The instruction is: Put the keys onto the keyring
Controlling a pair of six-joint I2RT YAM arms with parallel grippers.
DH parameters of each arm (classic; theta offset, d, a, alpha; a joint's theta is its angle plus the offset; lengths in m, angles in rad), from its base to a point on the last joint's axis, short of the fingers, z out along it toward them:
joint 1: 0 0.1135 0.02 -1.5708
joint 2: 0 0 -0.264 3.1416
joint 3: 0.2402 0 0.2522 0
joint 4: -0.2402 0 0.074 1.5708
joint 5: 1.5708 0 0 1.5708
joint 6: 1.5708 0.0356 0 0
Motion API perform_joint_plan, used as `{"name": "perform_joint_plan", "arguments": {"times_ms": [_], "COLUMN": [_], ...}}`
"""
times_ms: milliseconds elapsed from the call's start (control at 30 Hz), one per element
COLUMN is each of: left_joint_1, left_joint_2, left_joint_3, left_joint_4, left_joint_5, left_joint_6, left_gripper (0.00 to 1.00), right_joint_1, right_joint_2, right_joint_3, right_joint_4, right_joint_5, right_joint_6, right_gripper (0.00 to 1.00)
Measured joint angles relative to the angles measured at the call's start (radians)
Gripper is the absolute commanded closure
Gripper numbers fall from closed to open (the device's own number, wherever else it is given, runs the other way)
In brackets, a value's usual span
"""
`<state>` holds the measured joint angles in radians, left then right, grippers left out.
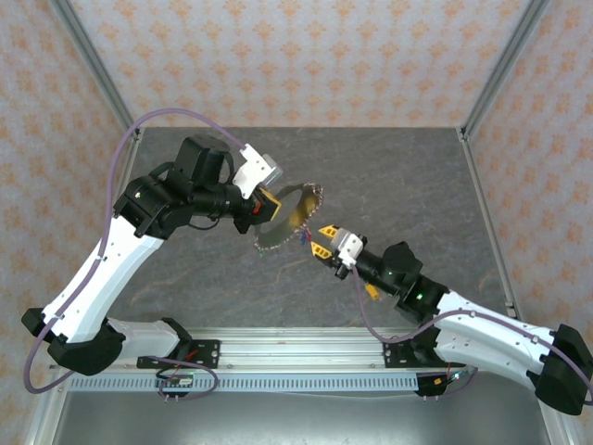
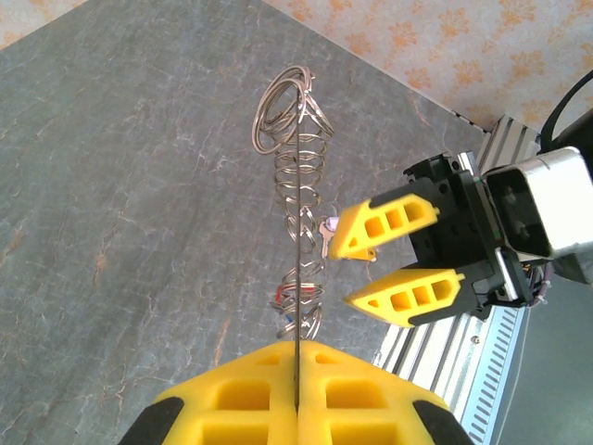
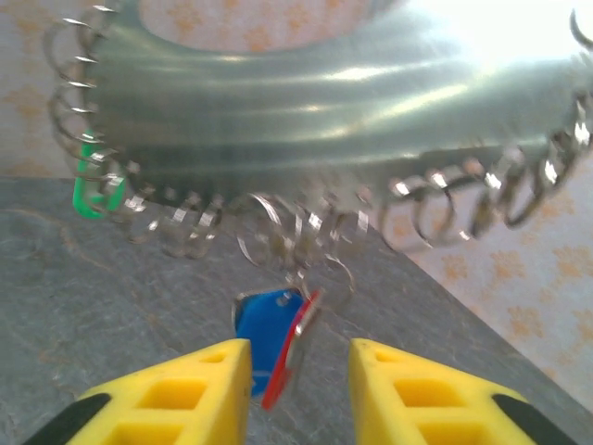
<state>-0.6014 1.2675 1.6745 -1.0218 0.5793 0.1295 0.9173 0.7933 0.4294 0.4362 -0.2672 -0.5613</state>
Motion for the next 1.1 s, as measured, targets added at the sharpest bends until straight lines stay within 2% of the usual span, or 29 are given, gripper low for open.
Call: {"name": "perform_joint_plan", "arguments": {"times_ms": [133, 300, 867, 1100], "left_joint_1": [0.000, 0.000, 0.000, 0.000], "left_joint_2": [0.000, 0.005, 0.018, 0.019], "left_joint_3": [0.000, 0.000, 0.014, 0.014], "left_joint_4": [-0.005, -0.024, -0.033, -0.034], "left_joint_5": [-0.007, -0.013, -0.022, -0.038], "left_joint_6": [0.003, 0.003, 0.011, 0.022], "left_gripper": [1.00, 1.00, 1.00, 1.00], "right_joint_1": [0.008, 0.030, 0.036, 0.036], "right_joint_2": [0.041, 0.106, 0.200, 0.231], "right_joint_3": [0.065, 0.133, 0.214, 0.240], "right_joint_4": [-0.023, -0.041, -0.142, -0.169], "right_joint_5": [-0.072, -0.091, -0.032, 0.010], "right_joint_6": [-0.034, -0.114, -0.293, -0.331], "right_gripper": [0.73, 0.72, 0.71, 0.75]}}
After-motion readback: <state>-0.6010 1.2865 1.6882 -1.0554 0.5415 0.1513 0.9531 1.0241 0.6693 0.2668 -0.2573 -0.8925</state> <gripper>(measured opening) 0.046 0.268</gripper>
